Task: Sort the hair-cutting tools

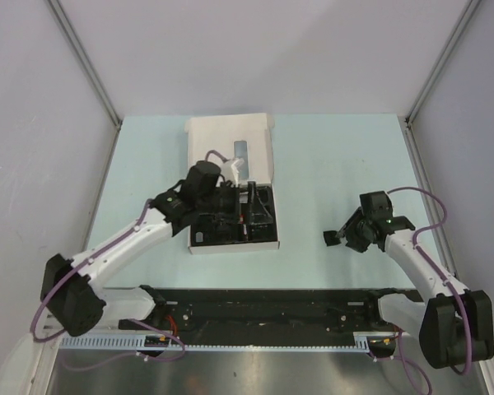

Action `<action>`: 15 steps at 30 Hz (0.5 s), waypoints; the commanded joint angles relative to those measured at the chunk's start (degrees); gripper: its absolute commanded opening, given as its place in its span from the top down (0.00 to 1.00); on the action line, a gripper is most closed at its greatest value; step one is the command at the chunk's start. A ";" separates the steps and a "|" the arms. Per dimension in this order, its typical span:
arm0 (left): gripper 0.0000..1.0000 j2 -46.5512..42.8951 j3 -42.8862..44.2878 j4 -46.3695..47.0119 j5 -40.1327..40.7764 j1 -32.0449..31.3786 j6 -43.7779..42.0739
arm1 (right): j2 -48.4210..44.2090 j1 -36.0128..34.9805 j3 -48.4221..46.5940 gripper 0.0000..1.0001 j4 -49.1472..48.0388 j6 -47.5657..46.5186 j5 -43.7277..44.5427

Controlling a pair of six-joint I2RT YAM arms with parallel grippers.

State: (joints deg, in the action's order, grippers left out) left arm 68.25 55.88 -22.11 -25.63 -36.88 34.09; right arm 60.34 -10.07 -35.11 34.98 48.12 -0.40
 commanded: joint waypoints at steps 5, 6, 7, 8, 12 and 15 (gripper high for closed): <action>0.03 15.58 10.38 11.20 -3.73 -9.69 8.88 | 2.85 9.61 -2.59 0.66 2.55 -6.98 -0.98; 0.05 17.25 12.05 12.69 -4.08 -10.13 9.68 | 4.25 11.71 -2.59 0.68 2.20 -7.51 -2.13; 0.06 19.79 12.58 13.75 -4.86 -10.66 11.16 | 4.96 12.34 -2.59 0.72 1.76 -7.77 -2.06; 0.09 21.30 12.76 14.89 -4.87 -11.54 11.87 | 5.58 12.79 -2.59 0.73 0.45 -8.65 -1.88; 0.20 27.02 10.23 25.67 -5.57 -12.25 17.49 | 9.01 12.70 -2.59 0.79 -3.95 -9.45 -4.95; 0.26 31.84 8.46 35.28 -6.63 -12.42 24.08 | 10.33 12.09 -2.68 0.80 -6.50 -9.71 -6.10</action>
State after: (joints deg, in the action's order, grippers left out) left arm 95.92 65.63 -1.39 -29.65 -48.90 49.28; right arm 69.80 2.57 -35.73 33.36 40.21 -3.60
